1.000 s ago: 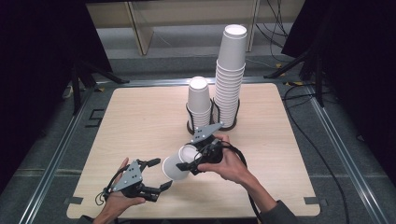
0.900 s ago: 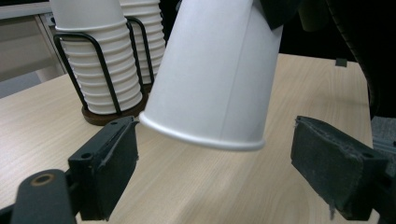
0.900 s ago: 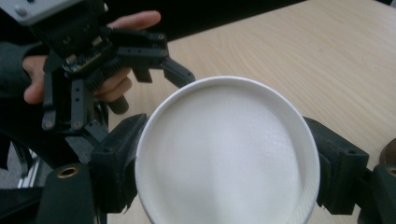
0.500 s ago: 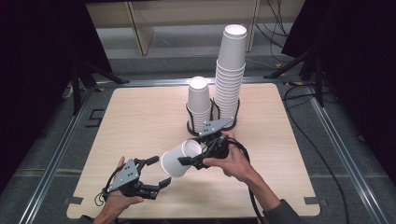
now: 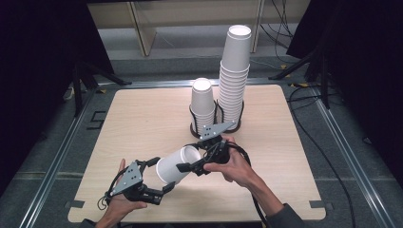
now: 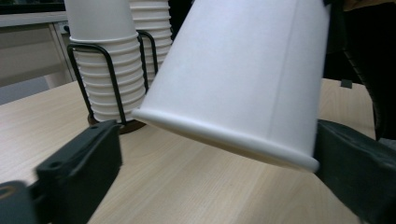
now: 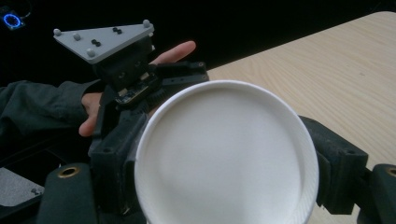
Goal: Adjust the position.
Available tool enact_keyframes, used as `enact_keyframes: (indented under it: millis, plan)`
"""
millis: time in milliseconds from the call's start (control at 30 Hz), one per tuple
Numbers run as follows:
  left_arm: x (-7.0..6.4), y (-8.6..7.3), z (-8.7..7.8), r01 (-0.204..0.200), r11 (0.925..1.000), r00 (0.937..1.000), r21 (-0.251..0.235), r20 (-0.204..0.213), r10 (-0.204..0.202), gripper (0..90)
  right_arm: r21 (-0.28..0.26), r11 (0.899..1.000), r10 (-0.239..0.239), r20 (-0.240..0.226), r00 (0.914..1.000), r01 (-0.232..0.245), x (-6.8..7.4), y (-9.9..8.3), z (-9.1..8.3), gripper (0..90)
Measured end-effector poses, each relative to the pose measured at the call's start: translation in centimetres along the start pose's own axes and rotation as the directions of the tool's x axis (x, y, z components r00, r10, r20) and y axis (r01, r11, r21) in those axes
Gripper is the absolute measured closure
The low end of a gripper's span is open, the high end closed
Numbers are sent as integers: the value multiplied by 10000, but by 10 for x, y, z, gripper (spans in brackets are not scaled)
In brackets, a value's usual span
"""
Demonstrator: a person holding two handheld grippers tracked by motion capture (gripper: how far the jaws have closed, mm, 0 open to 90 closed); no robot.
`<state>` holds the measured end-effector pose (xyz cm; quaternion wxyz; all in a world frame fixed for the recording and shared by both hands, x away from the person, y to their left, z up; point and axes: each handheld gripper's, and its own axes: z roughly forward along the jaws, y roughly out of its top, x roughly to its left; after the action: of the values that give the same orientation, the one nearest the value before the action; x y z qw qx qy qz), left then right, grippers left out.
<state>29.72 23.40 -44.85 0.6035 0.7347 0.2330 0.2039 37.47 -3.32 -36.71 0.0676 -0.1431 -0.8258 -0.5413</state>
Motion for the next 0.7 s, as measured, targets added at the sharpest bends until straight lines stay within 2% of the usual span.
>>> enact_keyframes:
  millis: [33,133,200,300,400,467,500,533,600,633,667,700]
  plan:
    - [0,0,0,-54,10000,10000,-14,17,54,0,54,9997,247,-73,9997,-247,2,0,1,241]
    - [-1,1,0,-177,9998,9998,15,31,177,0,-27,9999,138,-175,9998,-139,1,0,4,241]
    - [-2,0,2,-145,9999,9999,-92,86,146,0,-56,9996,292,-337,9990,-294,2,-1,6,241]
    - [-3,0,3,-227,9997,9997,52,123,227,0,-41,9984,567,-503,9971,-570,4,-1,8,241]
    - [-4,-1,2,-271,9996,9992,102,301,268,1,-121,9991,389,-641,9972,-398,4,-1,11,241]
    - [-5,-1,3,-173,9997,9987,-181,466,181,19,-114,9997,200,-648,9977,-208,3,-1,13,241]
    - [-5,0,1,-283,9996,9987,95,421,279,42,-142,9995,285,-703,9971,-295,3,-2,14,241]
    - [-5,0,1,-284,9996,9988,79,403,280,45,-50,9985,540,-832,9951,-546,4,-2,13,240]
    - [-5,0,1,-310,9994,9985,153,463,303,53,-112,9991,405,-827,9958,-415,2,-3,14,240]
    - [-5,0,1,-310,9993,9982,231,526,298,59,-87,9987,486,-894,9948,-496,2,-3,14,239]
    - [-4,0,3,-291,9996,9977,48,608,287,62,-81,9994,326,-805,9962,-334,1,-3,13,239]
    - [-4,1,1,-296,9992,9980,271,574,280,66,-115,9985,517,-1004,9936,-531,0,-5,14,239]
